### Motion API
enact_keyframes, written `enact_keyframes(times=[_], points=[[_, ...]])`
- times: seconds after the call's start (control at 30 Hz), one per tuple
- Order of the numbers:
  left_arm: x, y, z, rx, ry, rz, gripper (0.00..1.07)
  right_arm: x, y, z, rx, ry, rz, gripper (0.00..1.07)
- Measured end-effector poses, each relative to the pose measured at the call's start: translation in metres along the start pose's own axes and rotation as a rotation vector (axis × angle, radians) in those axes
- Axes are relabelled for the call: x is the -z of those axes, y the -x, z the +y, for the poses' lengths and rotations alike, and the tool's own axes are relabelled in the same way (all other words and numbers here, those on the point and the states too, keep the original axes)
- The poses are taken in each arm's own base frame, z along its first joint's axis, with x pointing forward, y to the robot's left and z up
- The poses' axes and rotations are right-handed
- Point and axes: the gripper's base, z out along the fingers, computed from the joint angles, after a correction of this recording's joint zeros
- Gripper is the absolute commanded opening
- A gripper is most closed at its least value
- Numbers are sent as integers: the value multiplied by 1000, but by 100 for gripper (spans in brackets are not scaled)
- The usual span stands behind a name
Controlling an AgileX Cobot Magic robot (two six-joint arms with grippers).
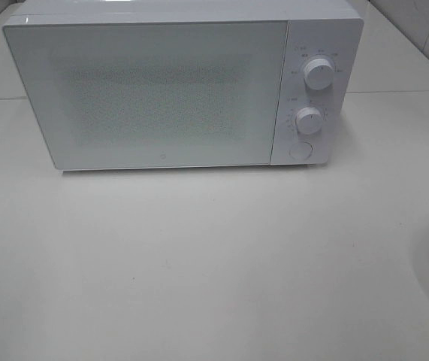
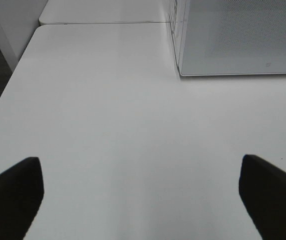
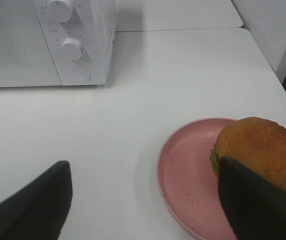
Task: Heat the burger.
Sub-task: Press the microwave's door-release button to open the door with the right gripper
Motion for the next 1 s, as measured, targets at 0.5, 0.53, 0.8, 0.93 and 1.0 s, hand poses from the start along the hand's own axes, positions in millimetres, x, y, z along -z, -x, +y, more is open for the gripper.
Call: enact_keyframes(times=[0.5,0.53,0.8,0.93,1.0], points=[[0,0,0,0,0,1,98,0,0,0,0,0,0,73],[0,0,0,0,0,1,98,0,0,0,0,0,0,73],[0,0,0,0,0,1,98,4,6,0,-1,1,-25,73],[0,0,0,0,0,1,98,2,15,0,1,3,-34,73],[0,0,0,0,0,1,98,1,17,1,2,4,-36,73]])
